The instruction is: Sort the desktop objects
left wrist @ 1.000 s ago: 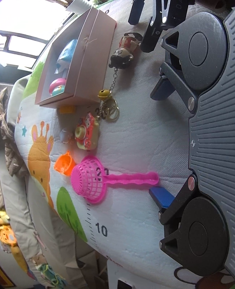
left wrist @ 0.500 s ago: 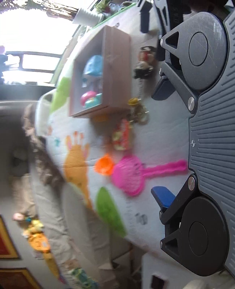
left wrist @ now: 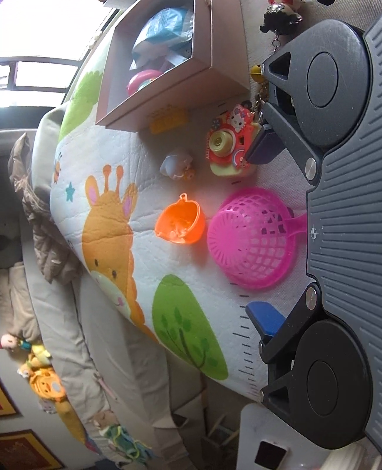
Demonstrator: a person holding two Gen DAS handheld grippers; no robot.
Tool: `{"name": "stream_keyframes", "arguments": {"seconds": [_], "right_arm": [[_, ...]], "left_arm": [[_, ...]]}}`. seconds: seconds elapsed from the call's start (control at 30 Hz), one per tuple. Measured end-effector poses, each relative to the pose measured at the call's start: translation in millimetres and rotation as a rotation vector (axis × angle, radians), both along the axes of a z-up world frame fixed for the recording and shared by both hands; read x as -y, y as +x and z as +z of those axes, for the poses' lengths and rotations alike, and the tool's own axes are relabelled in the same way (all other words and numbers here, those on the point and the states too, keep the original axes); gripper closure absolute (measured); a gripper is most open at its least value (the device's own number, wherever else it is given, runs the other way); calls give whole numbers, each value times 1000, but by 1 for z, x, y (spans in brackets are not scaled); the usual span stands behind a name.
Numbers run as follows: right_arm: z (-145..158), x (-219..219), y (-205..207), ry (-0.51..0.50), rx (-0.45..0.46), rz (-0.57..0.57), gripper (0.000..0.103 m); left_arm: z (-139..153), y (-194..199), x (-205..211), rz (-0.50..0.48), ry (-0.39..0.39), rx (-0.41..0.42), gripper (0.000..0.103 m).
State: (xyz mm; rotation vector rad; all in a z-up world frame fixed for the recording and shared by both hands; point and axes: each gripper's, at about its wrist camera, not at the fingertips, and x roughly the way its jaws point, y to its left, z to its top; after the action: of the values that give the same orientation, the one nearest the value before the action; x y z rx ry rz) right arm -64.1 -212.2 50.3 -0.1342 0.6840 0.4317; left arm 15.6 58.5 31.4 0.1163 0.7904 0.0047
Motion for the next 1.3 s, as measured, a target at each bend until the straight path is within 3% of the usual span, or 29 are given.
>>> {"name": "stream_keyframes", "arguments": {"seconds": [0.03, 0.2, 0.3, 0.37, 0.57, 0.8, 1.0, 1.3], "right_arm": [[3, -4, 3, -20, -1, 31, 26], [0, -23, 24, -129, 5, 102, 34], [-7, -28, 37, -131, -55, 117, 56], [-7, -27, 38, -109, -78, 114, 64], [0, -21, 19, -118, -123, 72, 65], [29, -12, -18, -119, -59, 64, 65], [57, -2, -38, -94, 19, 53, 65], [102, 39, -33, 41, 75, -43, 65]], "left_arm": [[-2, 2, 1, -2, 6, -15, 30], [-5, -1, -1, 2, 14, -28, 29], [0, -9, -2, -6, 13, -20, 31], [5, -19, -3, -18, 8, -6, 31], [27, -73, 13, -148, 5, 52, 31], [47, -119, 43, -312, 28, 129, 30], [60, -125, 58, -343, 36, 179, 30], [79, -119, 59, -328, 25, 241, 30]]}}
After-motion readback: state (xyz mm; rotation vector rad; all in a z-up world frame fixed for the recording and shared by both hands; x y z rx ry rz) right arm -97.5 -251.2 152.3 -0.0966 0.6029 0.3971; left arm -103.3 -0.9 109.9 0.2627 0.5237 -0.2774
